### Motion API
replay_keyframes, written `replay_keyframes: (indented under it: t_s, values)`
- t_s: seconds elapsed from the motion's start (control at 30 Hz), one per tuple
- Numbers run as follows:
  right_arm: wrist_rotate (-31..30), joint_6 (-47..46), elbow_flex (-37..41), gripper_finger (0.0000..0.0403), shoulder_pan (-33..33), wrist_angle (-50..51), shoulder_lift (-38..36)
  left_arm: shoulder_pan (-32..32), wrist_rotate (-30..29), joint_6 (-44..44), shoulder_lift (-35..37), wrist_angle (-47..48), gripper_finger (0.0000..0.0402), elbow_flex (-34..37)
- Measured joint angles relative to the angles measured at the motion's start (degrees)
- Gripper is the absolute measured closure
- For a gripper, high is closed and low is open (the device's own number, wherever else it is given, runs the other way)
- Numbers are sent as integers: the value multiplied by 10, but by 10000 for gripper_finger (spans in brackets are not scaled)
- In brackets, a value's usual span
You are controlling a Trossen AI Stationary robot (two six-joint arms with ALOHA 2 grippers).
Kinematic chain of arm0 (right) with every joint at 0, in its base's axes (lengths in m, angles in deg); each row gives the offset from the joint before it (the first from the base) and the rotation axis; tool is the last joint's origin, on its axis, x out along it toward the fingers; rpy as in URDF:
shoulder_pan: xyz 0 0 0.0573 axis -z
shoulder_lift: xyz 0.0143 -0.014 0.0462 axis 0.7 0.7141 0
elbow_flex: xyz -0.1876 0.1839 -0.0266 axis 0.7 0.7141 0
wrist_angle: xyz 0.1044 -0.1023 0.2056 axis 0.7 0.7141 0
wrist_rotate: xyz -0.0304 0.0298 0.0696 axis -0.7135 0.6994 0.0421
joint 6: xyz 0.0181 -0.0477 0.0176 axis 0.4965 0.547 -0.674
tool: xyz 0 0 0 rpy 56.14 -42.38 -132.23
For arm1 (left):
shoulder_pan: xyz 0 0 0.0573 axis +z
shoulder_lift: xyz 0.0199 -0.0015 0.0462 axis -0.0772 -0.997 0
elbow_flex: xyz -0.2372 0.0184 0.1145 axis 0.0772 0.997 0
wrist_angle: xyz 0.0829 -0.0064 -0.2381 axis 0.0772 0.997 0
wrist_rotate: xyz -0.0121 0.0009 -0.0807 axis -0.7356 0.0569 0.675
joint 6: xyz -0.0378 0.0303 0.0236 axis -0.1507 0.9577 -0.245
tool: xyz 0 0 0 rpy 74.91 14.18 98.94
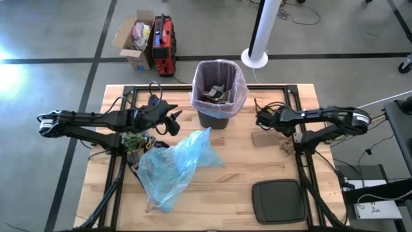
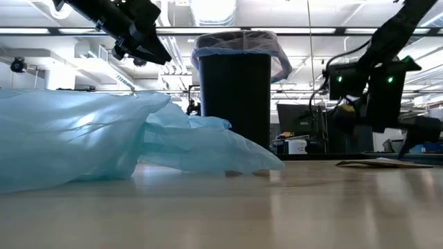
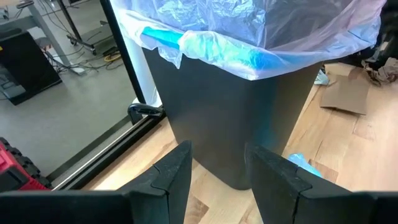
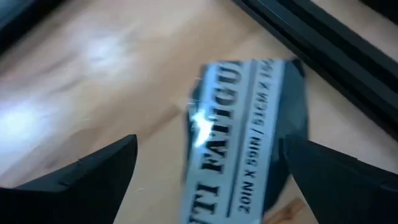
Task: Place trash/remove bag and relplace
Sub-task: Put the white paper into the trash bin
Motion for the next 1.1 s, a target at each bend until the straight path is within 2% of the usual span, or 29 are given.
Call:
replay_keyframes:
  t_s: [0.13, 0.33, 0.5, 0.6, 0.8, 0.93, 1.03, 1.1]
  values:
    - [10, -23, -2, 13, 2, 2, 47, 0, 0, 0, 0, 0, 267, 0]
    - [14, 13, -4, 13, 3, 1, 77, 0, 1, 0, 0, 0, 267, 0]
    - [12, -14, -6, 15, 3, 9, 84, 0, 1, 0, 0, 0, 267, 0]
    - [27, -48, -25, 20, -5, 53, 75, 0, 1, 0, 0, 0, 267, 0]
    - [4, -37, -57, 22, -6, 107, 61, 0, -27, 0, 0, 3, 267, 0]
    - [5, -35, -62, 23, -12, 103, 56, 0, -28, 0, 0, 7, 267, 0]
    - [-4, -1, -61, 23, -26, 103, 56, 0, -28, 0, 0, 16, 267, 0]
    - [-12, 57, -61, 23, -36, 89, 56, 0, -28, 0, 0, 18, 267, 0]
